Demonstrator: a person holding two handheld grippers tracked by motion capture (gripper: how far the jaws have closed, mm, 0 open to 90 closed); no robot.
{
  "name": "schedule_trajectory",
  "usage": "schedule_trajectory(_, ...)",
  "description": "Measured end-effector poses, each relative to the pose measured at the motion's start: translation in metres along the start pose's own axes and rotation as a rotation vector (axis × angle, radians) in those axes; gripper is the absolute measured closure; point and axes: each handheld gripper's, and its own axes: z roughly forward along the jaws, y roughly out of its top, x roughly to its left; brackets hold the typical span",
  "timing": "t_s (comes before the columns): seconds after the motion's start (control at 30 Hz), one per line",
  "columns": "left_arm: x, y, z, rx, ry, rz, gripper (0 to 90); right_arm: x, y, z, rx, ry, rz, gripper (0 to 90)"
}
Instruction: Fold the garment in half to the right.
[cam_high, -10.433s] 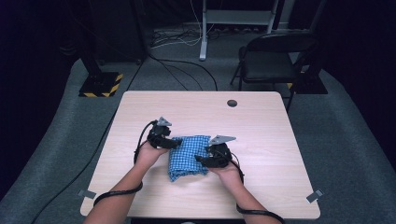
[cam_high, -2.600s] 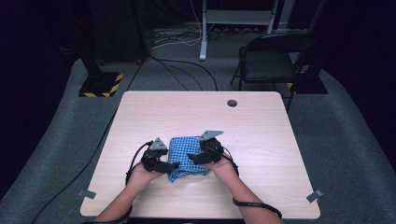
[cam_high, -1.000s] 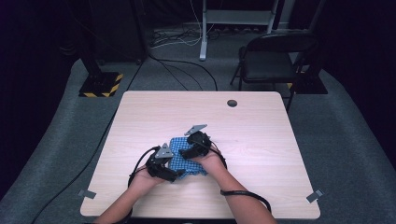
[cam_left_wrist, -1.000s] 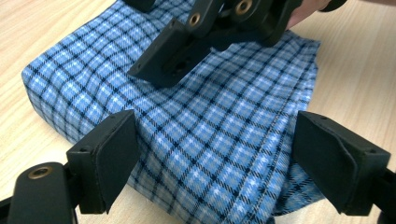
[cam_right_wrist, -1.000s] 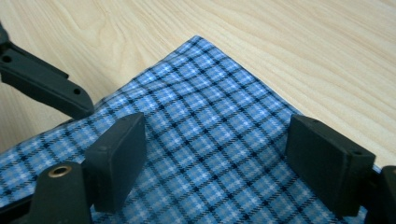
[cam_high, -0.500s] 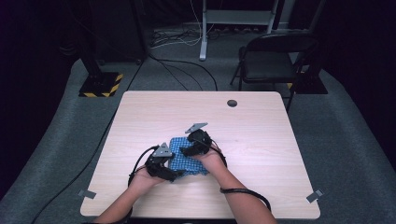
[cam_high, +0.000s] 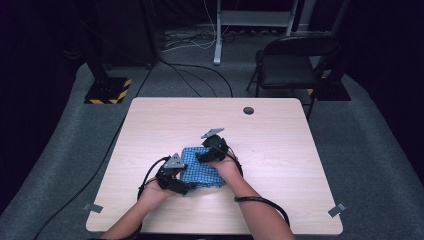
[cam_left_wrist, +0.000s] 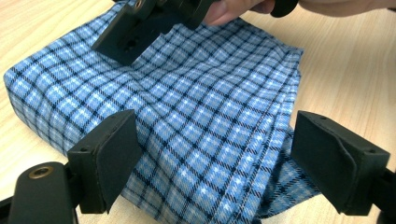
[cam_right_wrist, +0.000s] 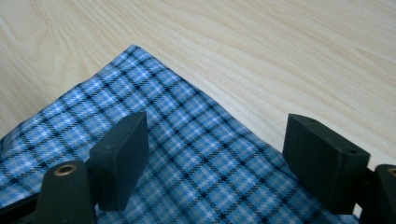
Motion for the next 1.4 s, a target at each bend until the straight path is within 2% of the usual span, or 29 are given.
schedule_trajectory(0.17,-0.002,0.002,-0.004,-0.029,-0.014,-0.003,15.3,0.007,0.005,-0.009,-0.032,0.014,-0.013,21.5)
schedule_trajectory(0.3,-0.005,0.004,-0.003,-0.034,-0.032,0.016,15.4,0.016,0.008,-0.019,-0.056,0.046,-0.04,21.5)
schedule_trajectory(0.43,-0.007,0.004,-0.002,-0.027,-0.036,0.024,15.4,0.024,0.006,-0.022,-0.05,0.057,-0.076,21.5)
schedule_trajectory(0.6,-0.009,0.004,-0.001,-0.025,-0.041,0.033,15.4,0.028,0.001,-0.014,-0.015,0.056,-0.103,21.2)
schedule_trajectory(0.77,-0.008,0.002,0.003,-0.006,-0.048,0.029,15.5,0.027,-0.004,-0.008,-0.012,0.066,-0.074,20.6)
schedule_trajectory(0.9,-0.008,0.001,0.004,0.002,-0.044,0.033,15.5,0.026,-0.004,-0.009,-0.009,0.065,-0.079,20.6)
schedule_trajectory(1.2,-0.006,-0.001,0.007,0.015,-0.052,0.02,15.6,0.025,-0.004,-0.028,-0.047,0.067,-0.091,21.3)
schedule_trajectory(1.4,-0.005,-0.001,0.007,0.013,-0.055,0.013,15.6,0.021,-0.011,-0.04,-0.067,0.084,-0.072,21.0)
